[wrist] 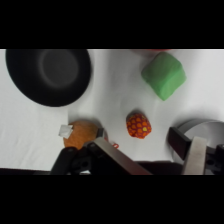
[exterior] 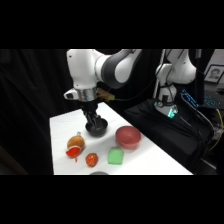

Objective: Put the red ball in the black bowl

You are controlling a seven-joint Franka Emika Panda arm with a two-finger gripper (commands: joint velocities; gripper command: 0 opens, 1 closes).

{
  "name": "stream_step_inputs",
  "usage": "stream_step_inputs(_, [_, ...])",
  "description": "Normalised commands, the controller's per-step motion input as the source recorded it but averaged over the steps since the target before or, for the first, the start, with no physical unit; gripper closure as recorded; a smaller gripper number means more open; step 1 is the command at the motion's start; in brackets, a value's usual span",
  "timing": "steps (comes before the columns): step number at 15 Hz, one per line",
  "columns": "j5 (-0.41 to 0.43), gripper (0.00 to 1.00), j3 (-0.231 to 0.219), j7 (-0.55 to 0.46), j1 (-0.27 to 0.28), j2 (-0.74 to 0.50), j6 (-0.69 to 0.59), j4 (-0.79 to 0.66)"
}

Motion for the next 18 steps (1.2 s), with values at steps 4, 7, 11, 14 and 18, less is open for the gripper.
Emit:
stream_step_inputs(4, [0.019,0.0,0.045,0.02,0.022,0.36,0.0,0.42])
stream_step_inputs(7, [0.055,0.0,0.038,0.01,0.008,0.37,0.02,0.4])
stream_step_inputs(11, [0.081,0.0,0.063,-0.07,-0.012,0.3,0.1,0.32])
stream_step_inputs(14, [0.083,0.0,0.07,-0.13,-0.026,0.27,0.1,0.28])
stream_step_inputs(18, [0.072,0.0,0.06,-0.16,-0.039,0.27,0.07,0.29])
